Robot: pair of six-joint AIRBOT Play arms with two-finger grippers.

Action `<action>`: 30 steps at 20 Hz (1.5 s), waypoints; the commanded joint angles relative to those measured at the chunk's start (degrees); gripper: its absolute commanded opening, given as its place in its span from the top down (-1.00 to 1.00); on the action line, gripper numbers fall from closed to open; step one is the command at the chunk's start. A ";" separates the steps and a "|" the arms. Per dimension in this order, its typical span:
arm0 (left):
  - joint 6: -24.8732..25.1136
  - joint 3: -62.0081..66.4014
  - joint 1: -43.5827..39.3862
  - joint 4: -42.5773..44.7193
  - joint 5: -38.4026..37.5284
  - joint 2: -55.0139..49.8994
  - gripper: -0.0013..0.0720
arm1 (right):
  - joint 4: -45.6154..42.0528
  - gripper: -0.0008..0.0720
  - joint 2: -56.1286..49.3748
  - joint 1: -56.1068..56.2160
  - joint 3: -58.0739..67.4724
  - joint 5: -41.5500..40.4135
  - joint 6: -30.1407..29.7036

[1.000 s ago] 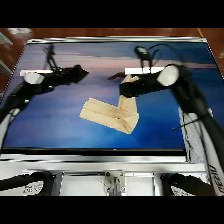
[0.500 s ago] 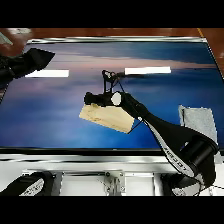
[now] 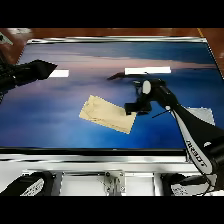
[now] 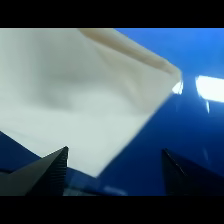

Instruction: Fold the shirts.

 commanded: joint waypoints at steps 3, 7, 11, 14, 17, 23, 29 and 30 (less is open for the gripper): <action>0.00 -0.52 -0.04 1.01 -1.77 0.07 0.87 | 25.83 -0.89 0.72 -8.35 -14.84 -9.86 -3.54; -0.04 -0.50 -0.04 0.79 -2.25 0.17 0.87 | 27.39 -0.89 -0.70 -4.63 -17.22 -18.67 -3.93; -0.04 -0.46 -0.04 -0.66 -2.23 0.28 0.87 | 28.20 0.03 -2.14 -3.08 -17.18 -21.57 -1.64; -0.04 -0.46 -0.04 -0.76 -2.23 0.28 0.87 | 28.44 0.80 1.73 -5.14 -16.55 -20.90 -9.94; -0.59 -0.46 -0.48 -0.76 -2.51 0.28 0.87 | 27.12 0.80 11.45 -10.97 -14.21 -18.97 -19.17; -4.59 -0.46 -3.82 -1.20 -2.67 0.17 0.87 | 15.63 0.80 28.44 -34.45 -7.78 -10.84 -14.67; -4.59 -0.46 -6.51 -1.22 -2.69 0.26 0.87 | 4.15 0.80 34.27 -58.66 -6.82 -5.62 -13.35; -4.59 -0.46 -6.43 -1.20 -2.69 0.24 0.87 | 1.49 0.80 34.27 -61.13 -6.82 -4.74 -13.38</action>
